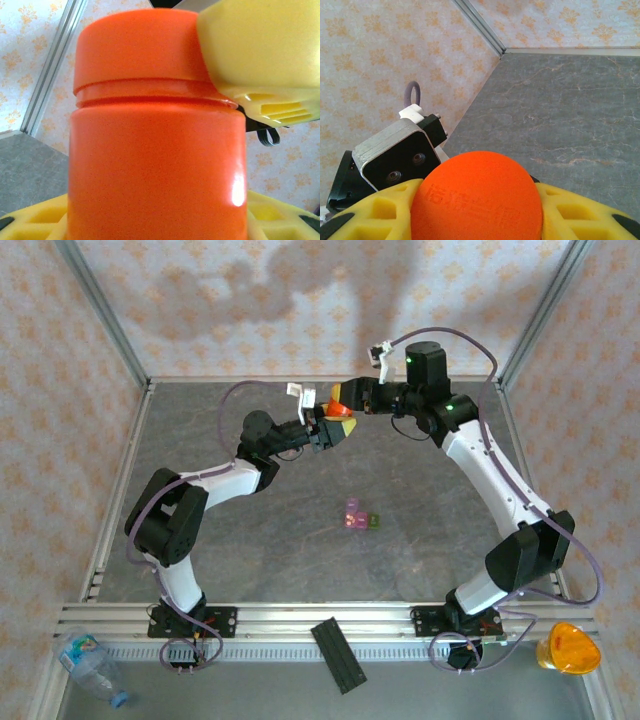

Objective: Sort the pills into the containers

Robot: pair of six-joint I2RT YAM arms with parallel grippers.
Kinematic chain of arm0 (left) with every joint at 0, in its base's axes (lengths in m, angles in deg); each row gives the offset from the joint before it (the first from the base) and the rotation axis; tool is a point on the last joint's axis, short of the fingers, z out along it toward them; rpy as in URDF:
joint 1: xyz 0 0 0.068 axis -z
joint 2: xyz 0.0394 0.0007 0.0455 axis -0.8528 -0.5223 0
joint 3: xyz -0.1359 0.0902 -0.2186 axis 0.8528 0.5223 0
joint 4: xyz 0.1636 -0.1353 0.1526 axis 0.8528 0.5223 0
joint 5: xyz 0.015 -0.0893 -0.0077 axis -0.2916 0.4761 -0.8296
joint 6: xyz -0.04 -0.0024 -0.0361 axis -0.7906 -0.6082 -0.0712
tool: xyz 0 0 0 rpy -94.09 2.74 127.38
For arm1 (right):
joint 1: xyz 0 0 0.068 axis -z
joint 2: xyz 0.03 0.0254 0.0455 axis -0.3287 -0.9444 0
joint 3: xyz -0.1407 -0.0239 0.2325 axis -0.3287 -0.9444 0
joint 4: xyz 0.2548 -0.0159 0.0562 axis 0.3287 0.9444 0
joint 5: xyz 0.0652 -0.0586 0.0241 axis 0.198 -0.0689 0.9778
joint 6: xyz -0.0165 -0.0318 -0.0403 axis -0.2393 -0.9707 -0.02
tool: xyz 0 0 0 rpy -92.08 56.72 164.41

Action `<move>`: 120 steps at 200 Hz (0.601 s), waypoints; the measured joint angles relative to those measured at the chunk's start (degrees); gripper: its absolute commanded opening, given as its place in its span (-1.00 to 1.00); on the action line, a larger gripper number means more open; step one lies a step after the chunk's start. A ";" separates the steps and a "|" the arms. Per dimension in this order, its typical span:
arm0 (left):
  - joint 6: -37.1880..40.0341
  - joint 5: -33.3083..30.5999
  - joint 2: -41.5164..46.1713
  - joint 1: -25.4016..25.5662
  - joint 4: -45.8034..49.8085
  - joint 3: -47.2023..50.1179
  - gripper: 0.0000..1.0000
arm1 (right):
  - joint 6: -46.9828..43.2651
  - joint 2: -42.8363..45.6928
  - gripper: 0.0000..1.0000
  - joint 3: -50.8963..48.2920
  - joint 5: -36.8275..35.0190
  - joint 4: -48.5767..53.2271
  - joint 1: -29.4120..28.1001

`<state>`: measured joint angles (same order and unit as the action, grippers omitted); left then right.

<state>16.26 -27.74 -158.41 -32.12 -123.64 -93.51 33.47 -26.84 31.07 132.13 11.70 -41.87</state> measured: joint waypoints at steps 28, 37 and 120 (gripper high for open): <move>2.21 -1.57 0.04 -0.02 2.34 0.02 -1.00 | 0.76 0.24 -0.54 -1.22 -4.57 -1.86 -1.51; 3.69 -2.23 0.35 -0.07 4.04 0.04 -1.00 | 0.79 0.46 -0.54 -1.86 -6.82 -2.40 -2.14; 11.54 -6.54 2.93 -0.28 12.28 0.79 -0.40 | 2.64 1.95 -0.58 -4.35 -16.39 -4.74 -4.94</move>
<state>27.80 -34.27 -155.48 -32.40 -111.36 -92.72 36.11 -24.90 26.72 115.74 6.96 -46.81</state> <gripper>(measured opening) 0.534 0.438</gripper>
